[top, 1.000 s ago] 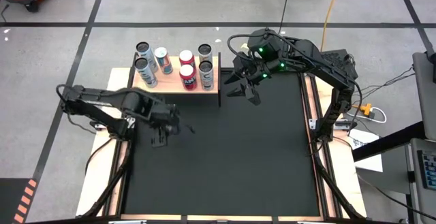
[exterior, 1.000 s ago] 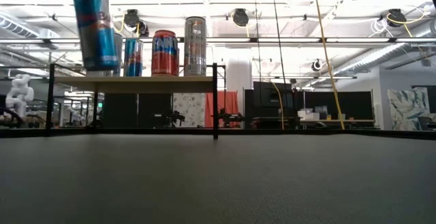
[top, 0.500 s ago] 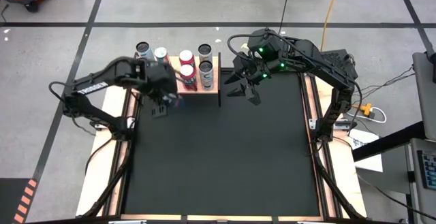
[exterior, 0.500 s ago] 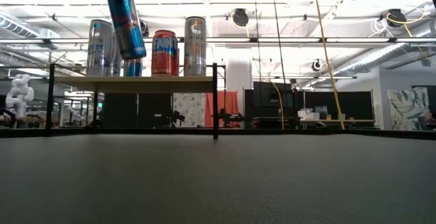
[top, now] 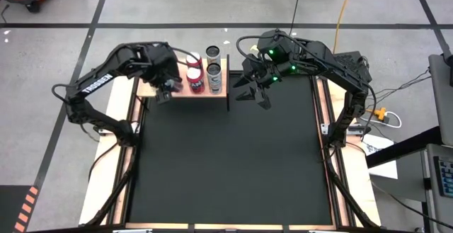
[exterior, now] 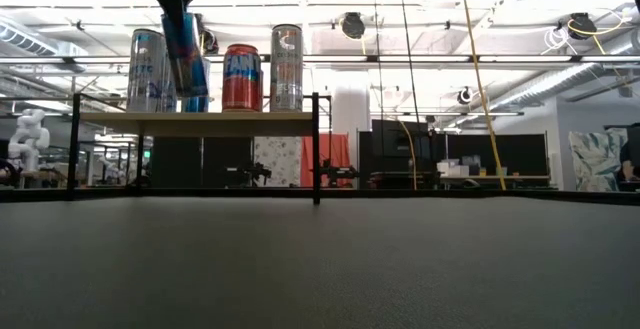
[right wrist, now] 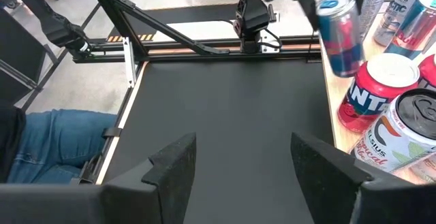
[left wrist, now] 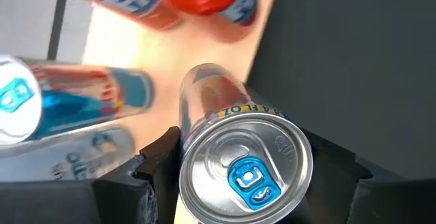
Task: Place canned beverage on shelf
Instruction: Put the blue soda can aligned with the other blue soda can on the shelf
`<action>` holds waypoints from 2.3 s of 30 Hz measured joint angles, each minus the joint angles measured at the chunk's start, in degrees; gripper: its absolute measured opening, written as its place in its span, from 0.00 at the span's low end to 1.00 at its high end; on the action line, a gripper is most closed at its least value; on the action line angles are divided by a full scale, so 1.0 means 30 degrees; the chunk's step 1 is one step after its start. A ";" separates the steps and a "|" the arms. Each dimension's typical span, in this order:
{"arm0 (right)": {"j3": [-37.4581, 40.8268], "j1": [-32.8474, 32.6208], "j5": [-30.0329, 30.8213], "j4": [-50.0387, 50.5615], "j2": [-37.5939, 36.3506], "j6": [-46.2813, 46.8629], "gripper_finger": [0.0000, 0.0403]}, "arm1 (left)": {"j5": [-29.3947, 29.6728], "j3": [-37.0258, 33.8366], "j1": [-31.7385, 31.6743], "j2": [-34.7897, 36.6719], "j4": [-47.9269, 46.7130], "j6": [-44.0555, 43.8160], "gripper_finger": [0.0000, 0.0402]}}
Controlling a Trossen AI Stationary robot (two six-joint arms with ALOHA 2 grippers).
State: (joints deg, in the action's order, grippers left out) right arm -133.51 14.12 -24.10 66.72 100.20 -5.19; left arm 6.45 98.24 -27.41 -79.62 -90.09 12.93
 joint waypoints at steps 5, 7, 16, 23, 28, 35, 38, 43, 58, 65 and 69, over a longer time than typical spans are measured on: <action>0.0000 -0.0003 0.0000 0.0000 0.0000 0.0000 0.54 | -0.0075 0.0000 -0.1250 0.0004 -0.0004 0.0353 0.57; 0.0000 -0.0003 0.0000 -0.0007 0.0000 0.0000 0.54 | -0.0063 0.0000 -0.1696 -0.0012 0.0002 0.0874 0.57; 0.0000 -0.0018 0.0000 -0.0007 0.0000 0.0000 0.54 | -0.1289 0.0000 -0.2905 -0.1273 0.0010 0.1015 0.57; 0.0000 -0.0018 0.0000 -0.0008 0.0040 -0.0016 0.54 | -0.1126 0.0000 -0.2998 -0.1512 0.0045 0.1010 0.57; 0.0000 -0.0048 -0.0007 -0.0015 0.0304 -0.0015 0.54 | -0.1106 0.0000 -0.3125 -0.1512 0.0198 0.0942 0.57; 0.0007 -0.0171 0.0000 0.0066 0.0899 -0.0035 0.54 | -0.2347 0.1187 -0.3142 -0.1519 0.0631 0.1344 0.57; 0.0007 -0.0171 0.0022 0.0109 0.0933 -0.0090 0.54 | -0.3289 0.1987 -0.3130 -0.1519 0.0567 0.1447 0.57; 0.0007 -0.0171 0.0042 0.0130 0.0876 -0.0185 0.54 | -0.3141 0.2572 -0.3120 -0.1512 0.0116 0.1484 0.57; 0.0007 -0.0171 0.0015 0.0444 0.0823 -0.0015 0.54 | -0.2095 0.2565 -0.3120 -0.1851 0.0038 0.1311 0.66; 0.0007 -0.0171 0.0007 0.0603 0.0823 -0.0006 0.54 | -0.1994 0.2565 -0.3120 -0.2501 0.0073 0.1210 0.70; 0.0007 -0.0171 0.0007 0.1096 0.0823 0.0000 0.54 | -0.1709 0.2565 -0.3120 -0.2736 0.0034 0.1289 0.70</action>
State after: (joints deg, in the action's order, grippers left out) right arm -133.49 13.61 -24.08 70.01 102.67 -5.19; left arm 1.32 105.93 -36.77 -87.83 -89.99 16.80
